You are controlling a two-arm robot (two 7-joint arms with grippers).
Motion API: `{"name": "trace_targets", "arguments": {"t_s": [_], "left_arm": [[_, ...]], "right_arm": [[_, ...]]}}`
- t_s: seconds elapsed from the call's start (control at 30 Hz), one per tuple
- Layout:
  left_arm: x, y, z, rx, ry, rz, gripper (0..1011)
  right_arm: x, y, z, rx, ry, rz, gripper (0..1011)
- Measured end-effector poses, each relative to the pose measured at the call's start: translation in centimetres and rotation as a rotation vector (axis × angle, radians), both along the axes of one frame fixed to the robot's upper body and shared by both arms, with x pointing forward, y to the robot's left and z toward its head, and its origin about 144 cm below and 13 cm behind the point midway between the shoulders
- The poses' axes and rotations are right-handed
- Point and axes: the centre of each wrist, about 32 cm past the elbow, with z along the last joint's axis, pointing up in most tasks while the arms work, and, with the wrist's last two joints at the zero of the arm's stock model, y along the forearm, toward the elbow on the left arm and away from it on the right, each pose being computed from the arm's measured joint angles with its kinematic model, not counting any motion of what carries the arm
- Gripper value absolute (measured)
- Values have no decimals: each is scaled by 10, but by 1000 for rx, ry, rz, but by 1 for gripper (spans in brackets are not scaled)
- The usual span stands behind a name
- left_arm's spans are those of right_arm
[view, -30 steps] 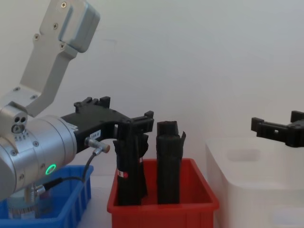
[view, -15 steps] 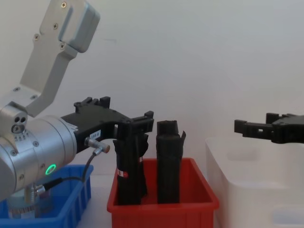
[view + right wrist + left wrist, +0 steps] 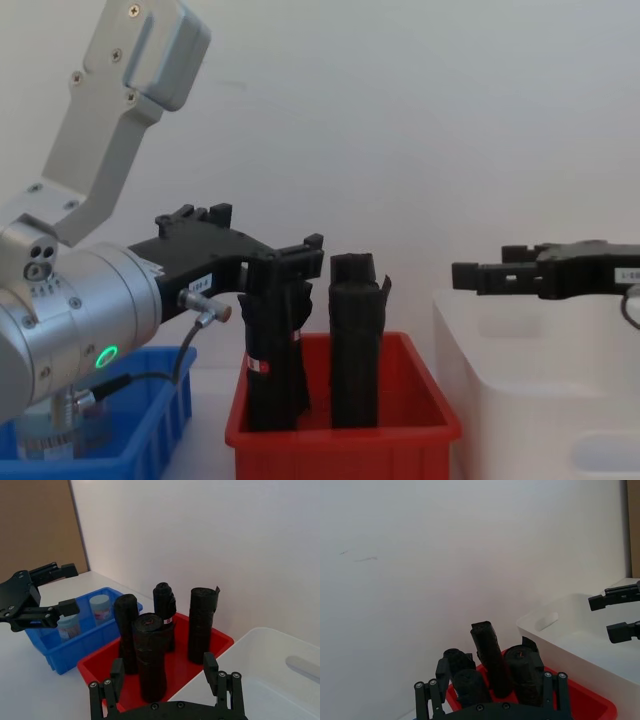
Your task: Pick the cotton swabs from the blue box and place them into the white box.
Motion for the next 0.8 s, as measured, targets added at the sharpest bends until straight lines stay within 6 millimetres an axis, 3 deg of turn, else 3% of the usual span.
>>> {"name": "trace_targets", "arguments": {"t_s": [0.4, 0.8], "left_arm": [[0, 0, 0, 0, 0, 0, 1004], [0, 0, 0, 0, 0, 0, 1004]], "right_arm": [[42, 11, 15, -105, 29, 147, 1001], [70, 30, 22, -160, 22, 165, 1001]]}}
